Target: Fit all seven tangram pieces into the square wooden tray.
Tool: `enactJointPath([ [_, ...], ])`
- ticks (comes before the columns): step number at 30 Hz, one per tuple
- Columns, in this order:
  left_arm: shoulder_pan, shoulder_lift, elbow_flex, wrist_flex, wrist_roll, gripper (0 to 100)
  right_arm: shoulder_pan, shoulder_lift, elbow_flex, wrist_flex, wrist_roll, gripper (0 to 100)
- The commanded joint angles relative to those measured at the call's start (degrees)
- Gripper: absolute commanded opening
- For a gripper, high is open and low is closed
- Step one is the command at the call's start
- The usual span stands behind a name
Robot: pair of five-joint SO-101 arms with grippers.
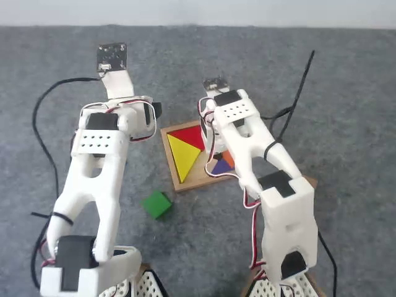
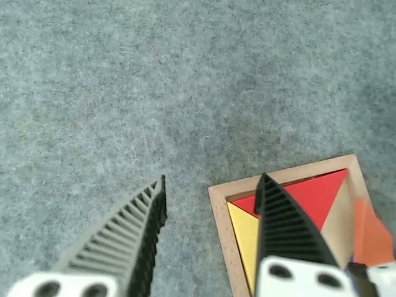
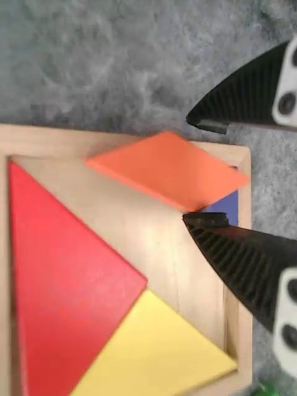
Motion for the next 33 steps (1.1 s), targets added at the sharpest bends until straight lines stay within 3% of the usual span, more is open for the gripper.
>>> enactJointPath([
  [1,0.4,-0.3,-1.1,-1.1,-0.4,22,0.4,0.2,-1.8,0.1,0.5,22.4],
  [6,0.4,-0.2,-1.1,-1.1,-0.4,22,3.0,0.8,-3.8,0.7,0.5,22.2],
  [12,0.4,-0.2,-1.2,-1.2,-0.4,22,3.6,0.3,-3.8,0.7,0.5,14.7],
  [18,0.4,-0.2,-1.2,-1.2,-0.4,22,2.9,0.3,-4.7,0.7,2.3,25.8],
  [24,0.4,-0.3,-1.2,-1.2,-0.4,22,2.7,0.1,-5.6,1.6,4.2,26.0],
  [33,0.4,-0.4,-1.2,-1.2,-0.4,22,2.4,3.2,-18.7,7.9,3.7,26.0],
])
